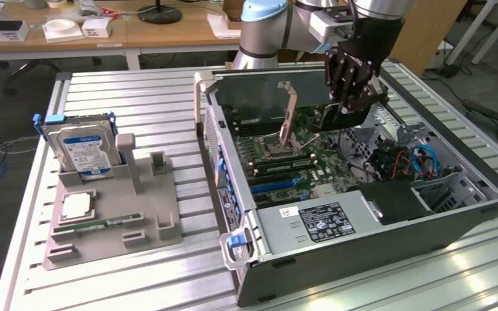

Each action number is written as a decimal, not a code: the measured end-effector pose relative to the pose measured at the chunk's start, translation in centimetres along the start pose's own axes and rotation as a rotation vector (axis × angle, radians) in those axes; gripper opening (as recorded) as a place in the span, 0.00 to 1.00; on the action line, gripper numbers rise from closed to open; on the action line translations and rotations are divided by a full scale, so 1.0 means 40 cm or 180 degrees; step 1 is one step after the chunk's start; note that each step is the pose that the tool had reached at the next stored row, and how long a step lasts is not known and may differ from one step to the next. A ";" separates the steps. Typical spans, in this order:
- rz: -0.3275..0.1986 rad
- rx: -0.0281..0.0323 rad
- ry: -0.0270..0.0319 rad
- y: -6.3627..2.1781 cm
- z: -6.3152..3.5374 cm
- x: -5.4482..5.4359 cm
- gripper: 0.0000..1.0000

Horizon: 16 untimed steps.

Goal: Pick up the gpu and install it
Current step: 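Insert the gpu into the slot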

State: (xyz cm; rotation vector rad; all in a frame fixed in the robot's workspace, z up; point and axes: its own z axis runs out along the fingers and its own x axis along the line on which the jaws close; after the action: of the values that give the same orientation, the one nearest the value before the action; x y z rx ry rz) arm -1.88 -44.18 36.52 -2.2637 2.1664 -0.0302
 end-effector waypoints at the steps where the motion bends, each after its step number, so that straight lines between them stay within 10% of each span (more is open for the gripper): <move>1: 0.0000 0.0000 0.0000 0.000 0.001 0.000 0.26; 16: 0.0000 0.0000 0.0000 0.000 0.019 0.000 0.26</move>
State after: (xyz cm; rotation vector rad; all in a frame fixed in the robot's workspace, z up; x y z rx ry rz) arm -1.88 -44.18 35.76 -2.2637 2.1665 -0.0302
